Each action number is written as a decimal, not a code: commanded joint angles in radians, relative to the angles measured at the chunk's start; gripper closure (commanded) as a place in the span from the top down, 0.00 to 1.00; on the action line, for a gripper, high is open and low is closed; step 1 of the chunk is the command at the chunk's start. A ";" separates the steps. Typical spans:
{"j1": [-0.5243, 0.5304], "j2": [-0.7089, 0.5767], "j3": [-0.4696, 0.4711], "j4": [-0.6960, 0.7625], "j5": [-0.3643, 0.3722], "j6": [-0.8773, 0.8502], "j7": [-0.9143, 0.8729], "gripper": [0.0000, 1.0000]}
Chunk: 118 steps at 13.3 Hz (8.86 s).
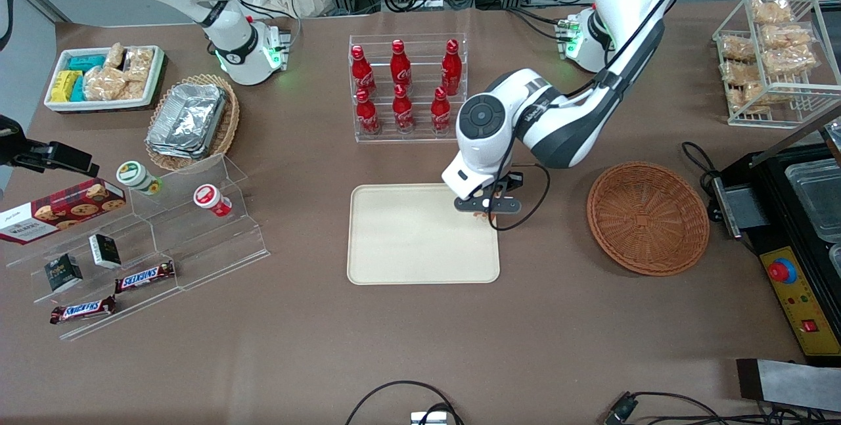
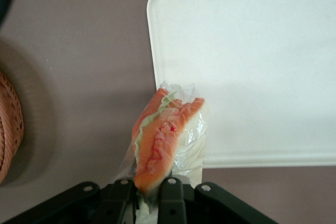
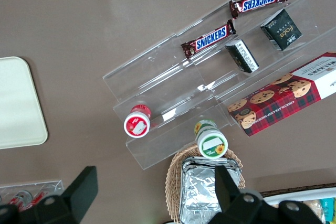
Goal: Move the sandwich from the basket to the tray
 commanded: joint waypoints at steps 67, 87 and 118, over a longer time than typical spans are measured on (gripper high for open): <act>0.142 -0.260 0.361 0.300 -0.262 -0.371 0.393 1.00; 0.052 -0.655 0.642 0.061 -0.348 -0.509 0.880 1.00; 0.084 -0.676 0.634 0.036 -0.451 -0.524 0.733 1.00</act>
